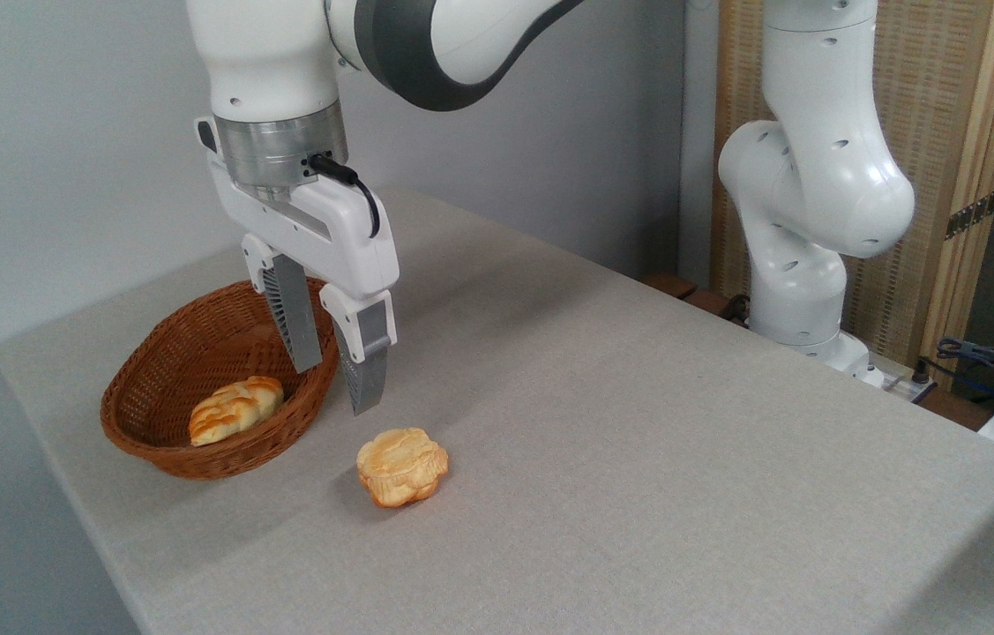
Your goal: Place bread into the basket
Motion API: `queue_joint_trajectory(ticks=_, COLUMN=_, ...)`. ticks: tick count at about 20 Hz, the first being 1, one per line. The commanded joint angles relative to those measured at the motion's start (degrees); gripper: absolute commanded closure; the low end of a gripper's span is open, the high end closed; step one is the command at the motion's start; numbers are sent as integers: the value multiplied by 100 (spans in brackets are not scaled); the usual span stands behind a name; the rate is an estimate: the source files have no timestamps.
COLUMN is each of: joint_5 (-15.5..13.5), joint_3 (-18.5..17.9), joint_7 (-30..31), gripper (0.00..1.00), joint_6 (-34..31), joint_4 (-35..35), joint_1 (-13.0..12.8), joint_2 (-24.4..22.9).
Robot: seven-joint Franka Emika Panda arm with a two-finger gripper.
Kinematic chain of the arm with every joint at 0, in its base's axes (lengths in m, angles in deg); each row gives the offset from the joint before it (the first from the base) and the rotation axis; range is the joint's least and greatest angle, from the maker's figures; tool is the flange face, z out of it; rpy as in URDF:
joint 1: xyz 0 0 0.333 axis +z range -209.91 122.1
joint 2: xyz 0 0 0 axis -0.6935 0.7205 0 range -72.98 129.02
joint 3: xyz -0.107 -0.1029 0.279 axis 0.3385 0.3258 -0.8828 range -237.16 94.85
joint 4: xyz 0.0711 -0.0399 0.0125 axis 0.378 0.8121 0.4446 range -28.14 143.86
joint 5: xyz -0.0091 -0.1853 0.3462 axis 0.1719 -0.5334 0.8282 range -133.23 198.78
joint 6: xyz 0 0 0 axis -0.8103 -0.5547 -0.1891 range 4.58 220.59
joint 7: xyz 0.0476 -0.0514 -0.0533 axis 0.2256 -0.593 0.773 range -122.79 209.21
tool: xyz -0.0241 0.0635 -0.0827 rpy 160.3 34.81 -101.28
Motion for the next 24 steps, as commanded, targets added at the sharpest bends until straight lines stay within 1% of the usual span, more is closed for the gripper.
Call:
queue_joint_trajectory(ticks=1, joint_5=18, joint_3=-49, joint_7=18, gripper=0, joint_6=-210, joint_4=-16, joint_1=-57, joint_2=-57)
queue_joint_trajectory(ticks=8, joint_5=18, joint_3=-14, joint_7=71, gripper=0, joint_6=-219, joint_4=-16, joint_1=-57, joint_2=-57)
queue_joint_trajectory(ticks=12, joint_5=18, joint_3=-14, joint_7=89, gripper=0, joint_6=-395, joint_4=-16, joint_1=-57, joint_2=-57)
queue_joint_trajectory(ticks=24, joint_5=35, joint_3=-5, joint_7=10, gripper=0, joint_6=-334, joint_4=-16, joint_1=-74, joint_2=13)
